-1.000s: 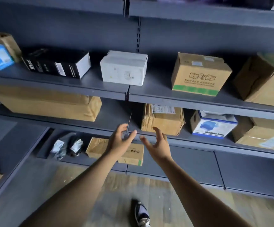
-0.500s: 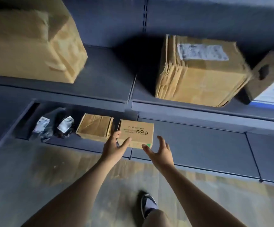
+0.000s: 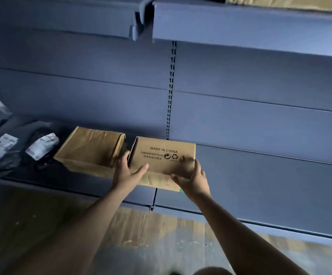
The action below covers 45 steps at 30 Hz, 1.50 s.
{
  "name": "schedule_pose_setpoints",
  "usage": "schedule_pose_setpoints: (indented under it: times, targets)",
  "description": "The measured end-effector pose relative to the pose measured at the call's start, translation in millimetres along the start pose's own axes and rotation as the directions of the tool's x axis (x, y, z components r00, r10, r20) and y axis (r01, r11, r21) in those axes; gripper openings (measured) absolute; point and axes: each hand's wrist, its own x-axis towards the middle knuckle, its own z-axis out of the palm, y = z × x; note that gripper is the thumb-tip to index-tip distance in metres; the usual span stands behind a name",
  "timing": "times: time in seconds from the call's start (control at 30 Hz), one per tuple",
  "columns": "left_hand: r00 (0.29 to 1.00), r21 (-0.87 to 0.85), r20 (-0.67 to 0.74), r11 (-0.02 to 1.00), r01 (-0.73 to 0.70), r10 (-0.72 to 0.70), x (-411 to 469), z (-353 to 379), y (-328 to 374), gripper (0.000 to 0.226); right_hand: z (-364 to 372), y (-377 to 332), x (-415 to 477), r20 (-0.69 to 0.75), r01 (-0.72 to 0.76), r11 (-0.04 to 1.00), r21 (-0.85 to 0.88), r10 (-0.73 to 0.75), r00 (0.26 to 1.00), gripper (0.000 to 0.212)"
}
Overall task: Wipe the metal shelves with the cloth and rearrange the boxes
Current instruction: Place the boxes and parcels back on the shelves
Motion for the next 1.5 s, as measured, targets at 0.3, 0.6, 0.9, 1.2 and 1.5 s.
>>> schedule_pose_setpoints:
  times: [0.3,0.6,0.9,1.2,1.5]
  targets:
    - [0.999,-0.043,0.003,0.998,0.037,-0.037,6.3,26.3,-15.0,0.098,10.2,16.5,25.0,-0.018,0.026,0.999,-0.041,-0.027,0.999,0.070]
    - [0.994,0.017,0.046,0.995,0.102,-0.103,-31.2,-13.3,21.6,0.099,-19.3,-6.7,-25.1,-0.058,-0.018,1.000,-0.023,0.017,0.998,0.070]
    - [0.994,0.023,0.016,0.994,0.107,-0.108,-155.7,-113.6,138.3,0.075,-126.5,-100.3,-178.3,-0.116,-0.135,0.988,0.073,0.143,0.983,0.078]
    - [0.999,0.014,0.049,1.000,0.004,-0.004,-286.0,-251.5,308.4,0.075,-251.6,-247.5,-357.8,-0.279,-0.087,0.968,0.237,0.154,0.948,0.078]
    - [0.992,-0.177,-0.054,0.977,-0.121,0.114,-356.6,-379.3,464.9,0.117,-355.9,-397.8,-468.9,-0.463,0.233,0.940,0.247,-0.097,0.881,0.075]
